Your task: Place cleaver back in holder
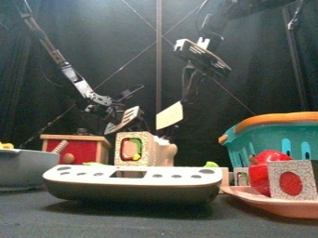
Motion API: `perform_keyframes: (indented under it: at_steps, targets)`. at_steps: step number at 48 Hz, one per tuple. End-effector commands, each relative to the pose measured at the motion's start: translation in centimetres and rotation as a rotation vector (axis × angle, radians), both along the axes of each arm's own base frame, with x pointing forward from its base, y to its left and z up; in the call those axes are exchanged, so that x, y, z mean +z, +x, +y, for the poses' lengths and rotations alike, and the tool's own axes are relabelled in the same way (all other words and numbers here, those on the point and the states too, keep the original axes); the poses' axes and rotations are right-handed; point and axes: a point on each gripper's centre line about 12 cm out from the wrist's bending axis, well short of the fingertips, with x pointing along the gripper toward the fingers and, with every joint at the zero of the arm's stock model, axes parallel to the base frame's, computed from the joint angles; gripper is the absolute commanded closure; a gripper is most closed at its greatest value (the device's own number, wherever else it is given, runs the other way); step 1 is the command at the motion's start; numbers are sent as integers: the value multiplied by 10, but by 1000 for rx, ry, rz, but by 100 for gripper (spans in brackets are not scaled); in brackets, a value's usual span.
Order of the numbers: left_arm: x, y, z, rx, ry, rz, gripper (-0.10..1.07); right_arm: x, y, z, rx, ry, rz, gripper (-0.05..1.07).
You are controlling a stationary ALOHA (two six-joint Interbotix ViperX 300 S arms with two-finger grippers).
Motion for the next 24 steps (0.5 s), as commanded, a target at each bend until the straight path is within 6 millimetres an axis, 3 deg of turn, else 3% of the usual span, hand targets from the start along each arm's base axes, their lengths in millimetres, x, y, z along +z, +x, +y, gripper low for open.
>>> perform_keyframes:
  at_steps: [1,24]
  targets:
    - [10,6,3,-4,14,-20,15,15,3,-4,-4,-11,-47,74]
    - [1,5,2,-11,-15,13,15,6,12,-10,-16,-4,-24,74]
